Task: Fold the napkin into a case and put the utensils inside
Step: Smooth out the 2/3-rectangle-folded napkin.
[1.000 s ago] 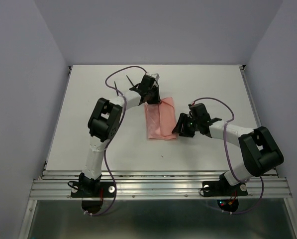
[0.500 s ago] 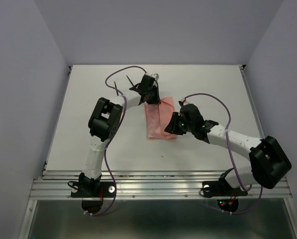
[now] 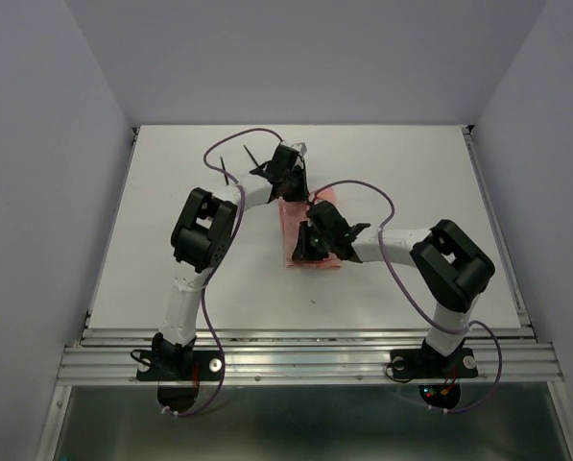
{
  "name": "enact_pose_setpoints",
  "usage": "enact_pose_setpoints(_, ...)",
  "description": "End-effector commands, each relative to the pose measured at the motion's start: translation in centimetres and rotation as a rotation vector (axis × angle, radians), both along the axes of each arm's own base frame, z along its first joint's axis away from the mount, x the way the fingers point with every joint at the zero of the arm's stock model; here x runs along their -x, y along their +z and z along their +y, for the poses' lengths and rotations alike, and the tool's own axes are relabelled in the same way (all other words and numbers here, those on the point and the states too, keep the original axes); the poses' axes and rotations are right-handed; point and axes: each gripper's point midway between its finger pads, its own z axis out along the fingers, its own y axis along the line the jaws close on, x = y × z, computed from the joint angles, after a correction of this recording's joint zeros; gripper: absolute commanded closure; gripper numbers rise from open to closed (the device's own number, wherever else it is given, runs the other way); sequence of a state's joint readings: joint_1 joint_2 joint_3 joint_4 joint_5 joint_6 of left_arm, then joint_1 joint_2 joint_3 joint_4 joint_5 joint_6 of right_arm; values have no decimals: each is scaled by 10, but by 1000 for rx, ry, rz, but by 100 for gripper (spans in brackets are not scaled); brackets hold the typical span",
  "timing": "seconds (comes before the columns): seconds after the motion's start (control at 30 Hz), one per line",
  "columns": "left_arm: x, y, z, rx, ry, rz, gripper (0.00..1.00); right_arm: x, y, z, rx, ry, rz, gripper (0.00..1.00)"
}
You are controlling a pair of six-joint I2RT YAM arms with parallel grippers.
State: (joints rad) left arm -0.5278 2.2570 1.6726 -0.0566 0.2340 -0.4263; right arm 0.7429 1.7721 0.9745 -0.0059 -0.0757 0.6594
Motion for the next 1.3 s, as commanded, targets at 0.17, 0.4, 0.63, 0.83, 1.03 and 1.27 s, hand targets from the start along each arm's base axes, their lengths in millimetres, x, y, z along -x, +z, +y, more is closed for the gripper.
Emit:
enact_pose_setpoints(0.17, -12, 18, -1, 21, -13, -47, 100, 9, -48, -14, 117, -57, 108, 81)
enact_pose_setpoints(0.4, -15, 20, 1, 22, -13, -55, 100, 27, -64, -31, 195, -57, 160, 82)
enact_pose_setpoints(0.63, -22, 17, 1, 21, -15, -52, 100, 34, -65, -42, 243, -69, 156, 82)
enact_pose_setpoints(0.83, -26, 18, -2, 20, -19, -56, 100, 33, -64, -42, 245, -72, 156, 82)
enact_pose_setpoints(1.03, -25, 13, -2, 16, -23, -46, 100, 33, -65, -42, 245, -72, 160, 82)
enact_pose_setpoints(1.27, -22, 5, -1, 10, -30, -29, 100, 33, -57, -39, 235, -74, 144, 80)
